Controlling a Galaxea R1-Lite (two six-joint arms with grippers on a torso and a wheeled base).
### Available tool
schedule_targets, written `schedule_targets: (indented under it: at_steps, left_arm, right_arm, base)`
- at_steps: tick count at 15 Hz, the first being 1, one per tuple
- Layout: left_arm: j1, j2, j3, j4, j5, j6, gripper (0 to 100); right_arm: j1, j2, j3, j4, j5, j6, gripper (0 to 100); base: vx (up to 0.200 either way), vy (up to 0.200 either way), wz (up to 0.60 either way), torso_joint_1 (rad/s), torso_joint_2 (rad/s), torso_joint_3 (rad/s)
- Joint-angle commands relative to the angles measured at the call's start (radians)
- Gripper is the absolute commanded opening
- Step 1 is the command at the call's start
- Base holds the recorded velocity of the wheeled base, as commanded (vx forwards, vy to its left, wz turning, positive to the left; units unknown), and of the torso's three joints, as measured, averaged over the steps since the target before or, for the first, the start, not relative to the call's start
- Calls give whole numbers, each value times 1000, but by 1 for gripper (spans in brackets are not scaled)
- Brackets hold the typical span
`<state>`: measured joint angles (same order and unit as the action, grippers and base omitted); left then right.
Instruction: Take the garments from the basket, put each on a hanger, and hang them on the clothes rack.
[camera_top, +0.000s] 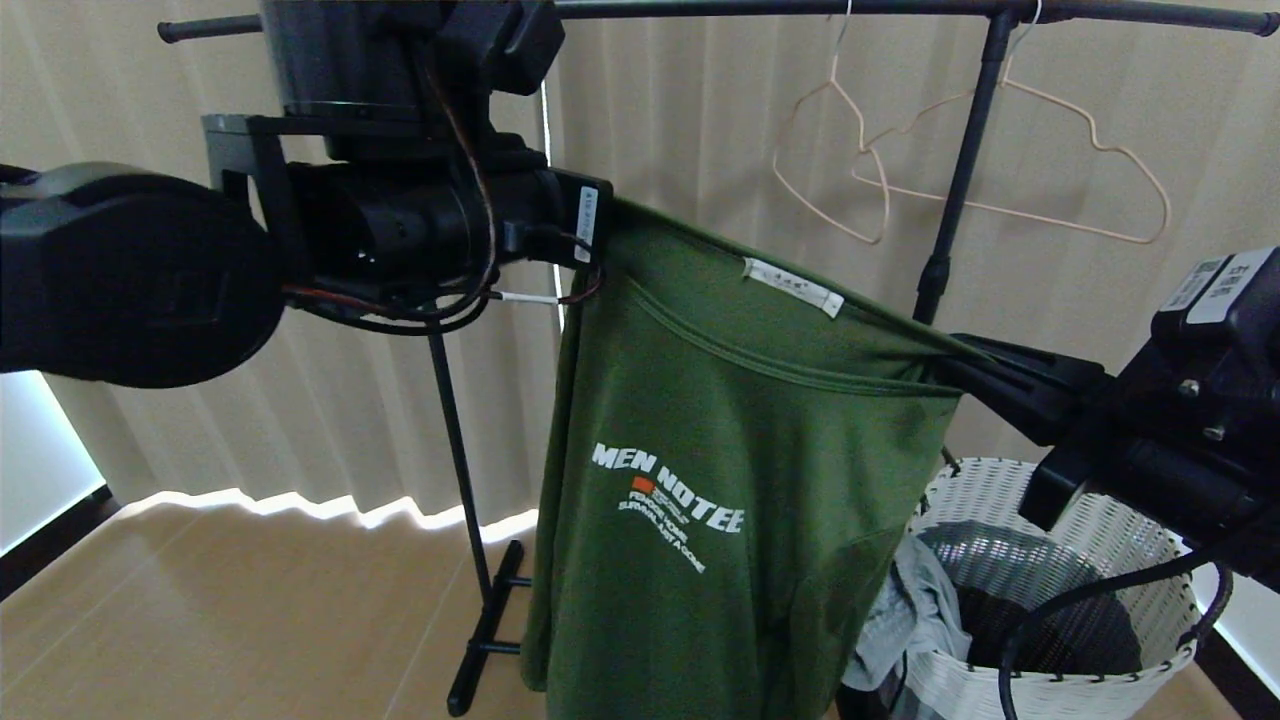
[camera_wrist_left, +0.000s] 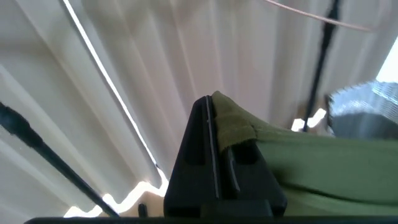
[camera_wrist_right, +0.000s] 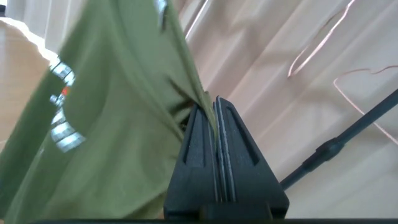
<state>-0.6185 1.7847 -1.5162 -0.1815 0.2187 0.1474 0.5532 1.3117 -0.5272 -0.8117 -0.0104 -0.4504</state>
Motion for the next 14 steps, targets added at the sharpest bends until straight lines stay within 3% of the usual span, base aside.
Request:
schedule_targets:
  at_steps: [1,8,14]
  left_arm:
    - [16,90,-65,0,1,0,0]
    - [14,21,10,4,1,-2,0]
    - [6,-223,303,-3,-1,-12,0]
  right_arm:
    - [1,-12,29,0,1,1,0]
    - [1,-8,12,-1,-2,-1,0]
    - [14,57,-5,-4,0,4,0]
  base:
    - [0,0,0,0,0,0]
    - [0,0,0,0,0,0]
    - [0,0,0,0,0,0]
